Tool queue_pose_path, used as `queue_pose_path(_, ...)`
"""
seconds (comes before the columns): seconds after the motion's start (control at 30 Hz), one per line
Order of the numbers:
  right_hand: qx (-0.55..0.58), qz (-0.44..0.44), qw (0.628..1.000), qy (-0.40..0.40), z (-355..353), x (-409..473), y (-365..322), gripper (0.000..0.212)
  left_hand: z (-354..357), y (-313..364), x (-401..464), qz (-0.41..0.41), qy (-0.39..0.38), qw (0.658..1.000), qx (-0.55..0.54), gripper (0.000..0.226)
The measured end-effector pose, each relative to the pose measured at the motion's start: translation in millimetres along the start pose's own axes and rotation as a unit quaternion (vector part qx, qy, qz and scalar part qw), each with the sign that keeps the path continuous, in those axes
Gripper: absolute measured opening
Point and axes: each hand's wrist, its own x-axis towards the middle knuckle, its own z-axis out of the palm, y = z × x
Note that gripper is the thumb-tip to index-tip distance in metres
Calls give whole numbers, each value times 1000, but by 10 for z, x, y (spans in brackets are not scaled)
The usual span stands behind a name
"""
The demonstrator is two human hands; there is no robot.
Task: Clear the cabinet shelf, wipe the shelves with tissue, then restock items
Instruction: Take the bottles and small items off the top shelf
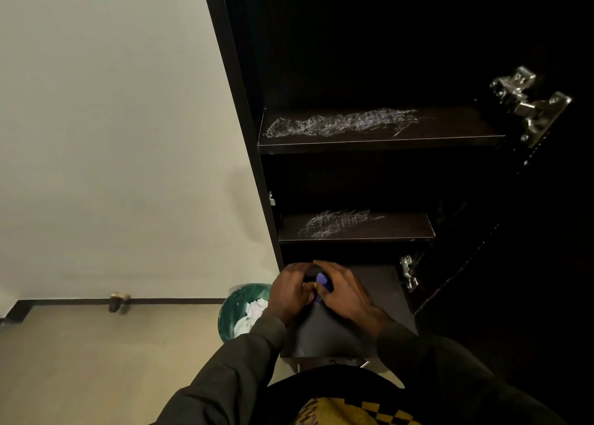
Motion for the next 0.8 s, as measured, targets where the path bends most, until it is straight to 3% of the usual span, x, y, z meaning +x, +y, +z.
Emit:
queue_pose_path(0.33, -20, -12, 999, 38, -19, -243, 5, 57, -75, 148, -293, -9, 57, 998, -13, 49)
queue_pose_path(0.53, 3, -11, 997, 74, -93, -309, -93, 55, -139, 257, -318, -50, 54, 997, -4, 49)
queue_pose_path(0.8, 77, -30, 983, 163, -450, -243, -470, 50, -510, 661, -70, 10, 140, 990, -19, 30)
